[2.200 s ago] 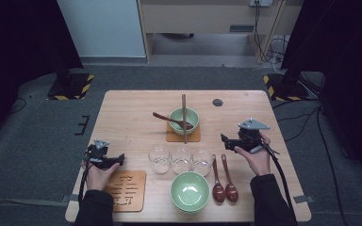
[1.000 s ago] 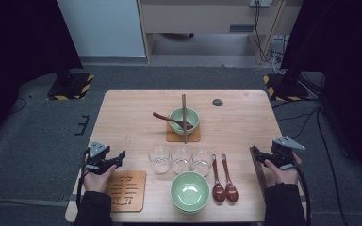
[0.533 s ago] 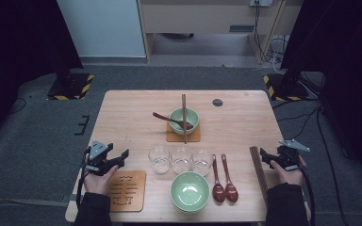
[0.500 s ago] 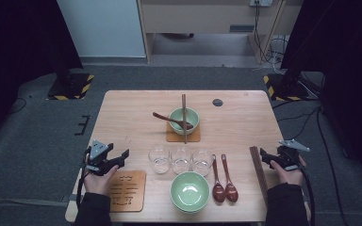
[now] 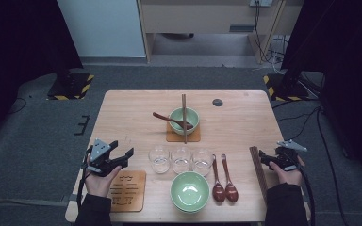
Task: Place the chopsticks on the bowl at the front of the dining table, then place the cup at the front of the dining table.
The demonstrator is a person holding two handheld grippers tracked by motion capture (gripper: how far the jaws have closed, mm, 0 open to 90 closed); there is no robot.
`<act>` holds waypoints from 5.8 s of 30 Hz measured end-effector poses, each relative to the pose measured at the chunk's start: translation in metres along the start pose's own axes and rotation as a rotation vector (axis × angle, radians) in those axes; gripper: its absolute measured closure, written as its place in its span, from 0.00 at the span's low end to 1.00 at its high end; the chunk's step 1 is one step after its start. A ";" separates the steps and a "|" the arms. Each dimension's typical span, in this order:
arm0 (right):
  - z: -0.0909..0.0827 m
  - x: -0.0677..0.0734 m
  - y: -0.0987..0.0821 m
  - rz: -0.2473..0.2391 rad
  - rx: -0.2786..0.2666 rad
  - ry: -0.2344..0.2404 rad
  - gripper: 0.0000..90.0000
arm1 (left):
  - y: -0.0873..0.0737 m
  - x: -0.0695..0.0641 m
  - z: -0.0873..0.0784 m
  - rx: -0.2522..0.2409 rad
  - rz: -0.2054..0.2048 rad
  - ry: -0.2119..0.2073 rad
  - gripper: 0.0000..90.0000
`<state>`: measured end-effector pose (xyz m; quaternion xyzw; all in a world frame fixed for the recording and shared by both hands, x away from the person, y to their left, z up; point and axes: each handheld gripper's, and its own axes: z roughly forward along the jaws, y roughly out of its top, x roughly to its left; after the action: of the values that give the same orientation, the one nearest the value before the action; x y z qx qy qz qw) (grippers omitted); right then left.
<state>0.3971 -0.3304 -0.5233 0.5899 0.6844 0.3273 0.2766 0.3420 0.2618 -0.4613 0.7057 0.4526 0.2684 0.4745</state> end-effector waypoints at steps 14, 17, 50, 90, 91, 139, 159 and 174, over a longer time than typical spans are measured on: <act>0.003 -0.005 -0.002 0.021 0.009 -0.013 0.14 | 0.001 -0.013 0.008 0.031 0.002 -0.046 0.32; 0.004 -0.005 -0.003 0.019 0.015 -0.013 0.14 | 0.001 -0.015 0.010 0.041 0.009 -0.052 0.33; 0.010 -0.014 -0.013 0.007 0.070 -0.023 0.10 | 0.014 -0.034 0.049 0.114 0.018 -0.151 0.41; 0.012 -0.015 -0.013 0.010 0.083 -0.010 0.07 | 0.011 -0.047 0.089 0.384 -0.006 -0.202 0.76; 0.012 -0.015 -0.013 0.010 0.083 -0.010 0.07 | 0.011 -0.047 0.089 0.384 -0.006 -0.202 0.77; 0.012 -0.015 -0.013 0.009 0.084 -0.010 0.06 | 0.013 -0.045 0.067 0.434 -0.012 -0.097 0.91; 0.012 -0.015 -0.013 0.012 0.087 -0.014 0.05 | 0.010 -0.043 0.053 0.406 -0.013 -0.072 0.95; 0.012 -0.015 -0.013 0.012 0.087 -0.014 0.05 | 0.015 -0.036 0.041 0.355 -0.044 -0.059 0.95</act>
<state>0.4005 -0.3454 -0.5411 0.6078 0.6924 0.2947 0.2536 0.3648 0.2100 -0.4627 0.7758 0.4942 0.1530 0.3612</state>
